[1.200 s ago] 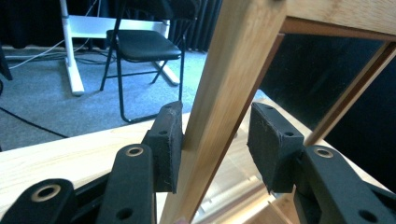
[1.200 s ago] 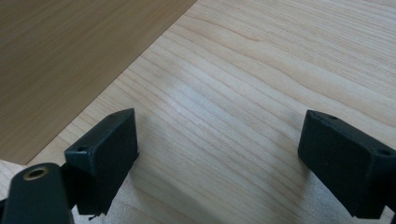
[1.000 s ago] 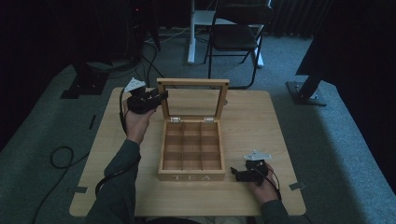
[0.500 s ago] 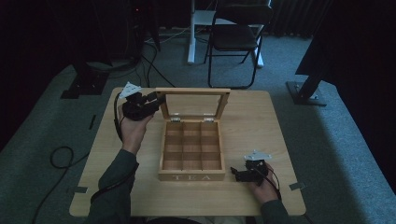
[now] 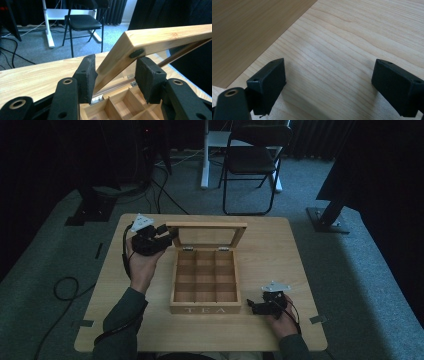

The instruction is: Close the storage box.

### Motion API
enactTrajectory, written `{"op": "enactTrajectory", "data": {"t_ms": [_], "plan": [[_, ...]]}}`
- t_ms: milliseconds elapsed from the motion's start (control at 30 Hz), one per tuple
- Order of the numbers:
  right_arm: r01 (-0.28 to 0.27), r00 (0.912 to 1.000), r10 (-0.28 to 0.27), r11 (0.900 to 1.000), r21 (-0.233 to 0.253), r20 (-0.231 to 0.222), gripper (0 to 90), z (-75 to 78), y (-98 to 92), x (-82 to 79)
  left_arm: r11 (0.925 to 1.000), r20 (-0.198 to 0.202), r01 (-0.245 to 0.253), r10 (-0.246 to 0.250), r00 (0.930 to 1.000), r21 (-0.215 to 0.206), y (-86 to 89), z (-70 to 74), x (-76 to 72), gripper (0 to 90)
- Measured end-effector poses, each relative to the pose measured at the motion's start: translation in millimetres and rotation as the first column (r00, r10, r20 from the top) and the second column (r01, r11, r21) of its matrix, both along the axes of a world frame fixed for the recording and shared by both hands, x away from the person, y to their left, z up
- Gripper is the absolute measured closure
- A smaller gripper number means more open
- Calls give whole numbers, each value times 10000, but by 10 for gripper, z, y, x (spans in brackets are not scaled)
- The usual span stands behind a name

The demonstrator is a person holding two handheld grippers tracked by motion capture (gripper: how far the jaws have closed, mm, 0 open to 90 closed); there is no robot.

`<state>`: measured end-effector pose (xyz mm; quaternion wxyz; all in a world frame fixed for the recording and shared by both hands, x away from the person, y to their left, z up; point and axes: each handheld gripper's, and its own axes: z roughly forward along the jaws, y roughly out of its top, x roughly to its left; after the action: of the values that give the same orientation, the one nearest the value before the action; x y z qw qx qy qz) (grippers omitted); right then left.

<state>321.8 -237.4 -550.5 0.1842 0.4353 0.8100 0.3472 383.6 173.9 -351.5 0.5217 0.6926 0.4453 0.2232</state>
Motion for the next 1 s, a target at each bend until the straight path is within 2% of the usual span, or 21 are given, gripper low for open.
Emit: {"op": "enactTrajectory", "data": {"t_ms": [133,533,1000], "plan": [[-7,10000,7,10000,-5,6,116,0,0,0,9996,56,88,-90,9999,281,-31,-5,-71,498],[7,10000,-7,10000,4,-7,117,1,1,-1,9997,-103,52,-50,9999,238,-23,-68,-187,439],[16,10000,-16,10000,1,3,117,0,1,-1,10000,-248,-5,6,9997,53,-16,-141,-292,421]]}}
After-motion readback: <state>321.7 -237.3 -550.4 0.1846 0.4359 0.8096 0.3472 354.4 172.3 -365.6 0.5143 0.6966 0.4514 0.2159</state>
